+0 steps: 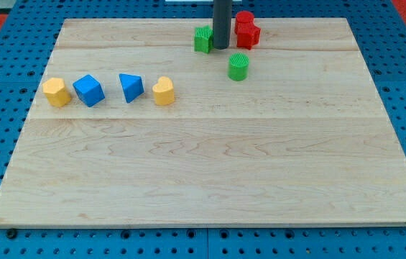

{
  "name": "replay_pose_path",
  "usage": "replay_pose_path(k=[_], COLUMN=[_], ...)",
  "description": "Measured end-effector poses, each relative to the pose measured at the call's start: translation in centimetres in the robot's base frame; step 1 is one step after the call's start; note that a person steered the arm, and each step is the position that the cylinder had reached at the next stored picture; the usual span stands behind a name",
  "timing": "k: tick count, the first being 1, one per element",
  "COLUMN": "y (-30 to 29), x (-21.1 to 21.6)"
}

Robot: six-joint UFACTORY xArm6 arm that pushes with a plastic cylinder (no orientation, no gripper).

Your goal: Push the red star to the right of the green circle

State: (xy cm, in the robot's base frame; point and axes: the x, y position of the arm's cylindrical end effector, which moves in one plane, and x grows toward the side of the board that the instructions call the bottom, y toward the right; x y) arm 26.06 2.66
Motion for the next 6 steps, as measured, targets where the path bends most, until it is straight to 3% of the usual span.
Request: replay_pose_path(k=[3, 5, 6], y=[-9.8, 3.5, 2.9], x=[-4.7, 1.8, 5.6])
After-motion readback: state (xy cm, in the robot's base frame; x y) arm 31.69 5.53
